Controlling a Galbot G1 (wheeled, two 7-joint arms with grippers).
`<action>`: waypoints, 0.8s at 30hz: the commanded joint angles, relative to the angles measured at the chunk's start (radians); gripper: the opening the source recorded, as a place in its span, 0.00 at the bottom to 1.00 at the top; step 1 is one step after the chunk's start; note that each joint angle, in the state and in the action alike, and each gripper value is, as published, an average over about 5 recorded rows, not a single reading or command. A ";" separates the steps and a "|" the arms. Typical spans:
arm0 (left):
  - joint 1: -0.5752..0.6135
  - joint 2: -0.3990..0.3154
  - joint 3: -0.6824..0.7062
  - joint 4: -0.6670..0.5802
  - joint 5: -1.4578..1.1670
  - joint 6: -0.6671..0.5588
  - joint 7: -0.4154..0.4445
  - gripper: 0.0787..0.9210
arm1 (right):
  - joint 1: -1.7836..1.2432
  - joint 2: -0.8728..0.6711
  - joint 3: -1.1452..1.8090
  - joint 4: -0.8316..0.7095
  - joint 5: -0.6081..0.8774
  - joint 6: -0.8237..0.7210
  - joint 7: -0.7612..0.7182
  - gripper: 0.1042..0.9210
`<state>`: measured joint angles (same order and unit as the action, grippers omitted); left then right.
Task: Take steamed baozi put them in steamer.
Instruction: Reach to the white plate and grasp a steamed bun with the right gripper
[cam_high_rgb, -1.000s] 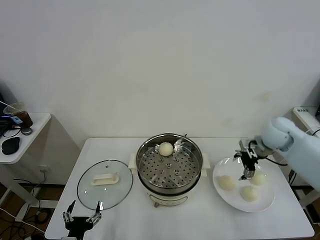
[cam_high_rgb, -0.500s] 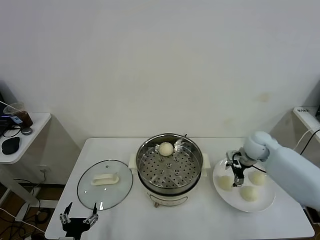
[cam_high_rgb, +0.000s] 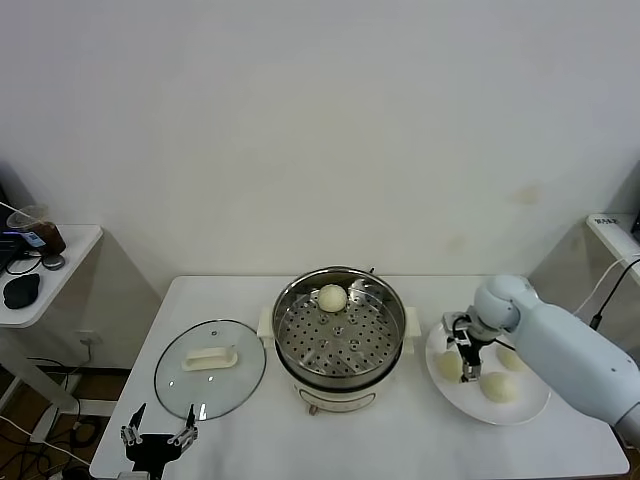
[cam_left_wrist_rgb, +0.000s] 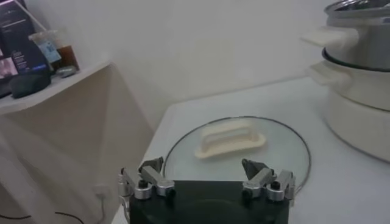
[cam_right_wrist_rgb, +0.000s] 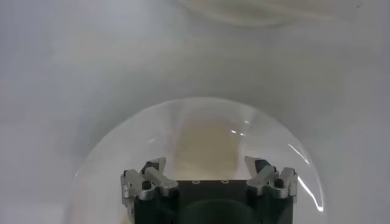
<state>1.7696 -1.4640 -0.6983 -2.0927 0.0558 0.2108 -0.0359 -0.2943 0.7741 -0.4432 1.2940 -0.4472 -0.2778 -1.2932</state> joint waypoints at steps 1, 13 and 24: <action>-0.001 0.000 -0.001 0.003 0.000 0.000 0.000 0.88 | -0.013 0.018 0.008 -0.025 -0.029 0.003 0.006 0.88; -0.003 -0.002 0.007 0.001 0.000 0.001 -0.002 0.88 | -0.021 0.013 0.020 -0.028 0.004 -0.022 0.014 0.70; -0.023 -0.006 0.032 0.008 0.002 0.006 0.000 0.88 | 0.045 -0.085 0.014 0.042 0.131 -0.048 -0.005 0.47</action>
<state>1.7519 -1.4703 -0.6713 -2.0855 0.0575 0.2167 -0.0361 -0.2922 0.7489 -0.4278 1.2981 -0.3974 -0.3122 -1.2878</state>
